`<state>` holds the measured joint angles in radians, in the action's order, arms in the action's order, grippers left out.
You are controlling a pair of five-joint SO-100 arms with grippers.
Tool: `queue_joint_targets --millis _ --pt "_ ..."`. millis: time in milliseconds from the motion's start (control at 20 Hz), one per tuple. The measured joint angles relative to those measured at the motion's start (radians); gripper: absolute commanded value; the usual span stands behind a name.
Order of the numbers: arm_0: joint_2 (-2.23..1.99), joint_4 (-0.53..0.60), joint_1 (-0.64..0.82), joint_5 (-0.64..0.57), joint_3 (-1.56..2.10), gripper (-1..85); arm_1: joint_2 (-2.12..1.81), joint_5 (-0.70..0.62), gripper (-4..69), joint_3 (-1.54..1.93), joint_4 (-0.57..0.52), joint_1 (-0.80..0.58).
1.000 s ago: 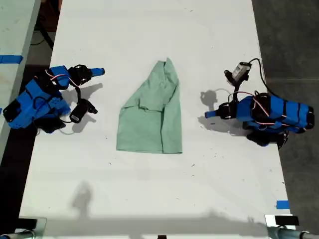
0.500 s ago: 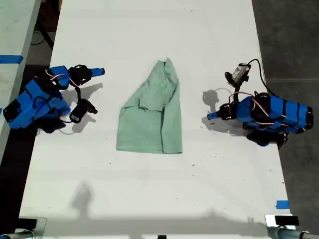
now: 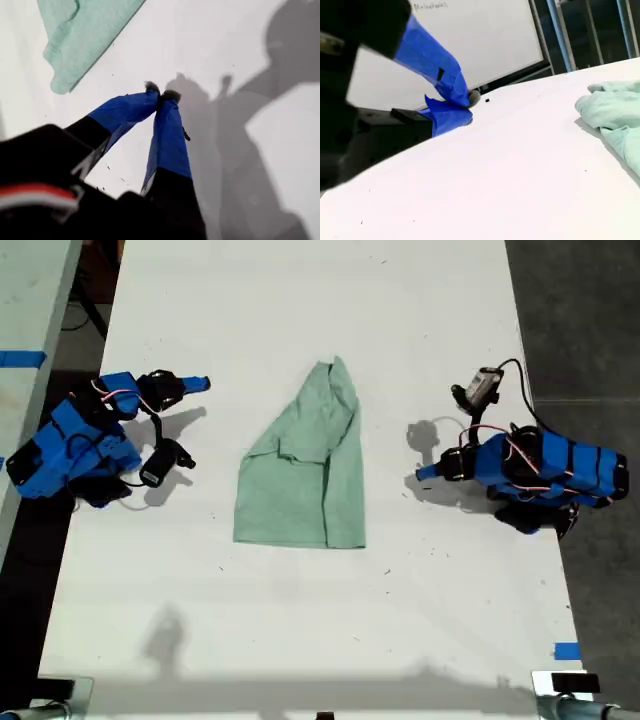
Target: Fold t shirt
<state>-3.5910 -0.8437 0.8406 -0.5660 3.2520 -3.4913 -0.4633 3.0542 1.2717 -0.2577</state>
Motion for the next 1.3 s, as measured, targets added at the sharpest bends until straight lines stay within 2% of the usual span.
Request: queue_joint_targets --millis 400,1300 --pt "0.000 0.000 0.000 0.000 0.000 -0.1 0.000 0.002 1.8 0.000 0.000 0.000" --pt "0.000 0.000 0.000 0.000 0.000 -0.1 0.000 0.106 1.7 0.000 0.012 -0.018"
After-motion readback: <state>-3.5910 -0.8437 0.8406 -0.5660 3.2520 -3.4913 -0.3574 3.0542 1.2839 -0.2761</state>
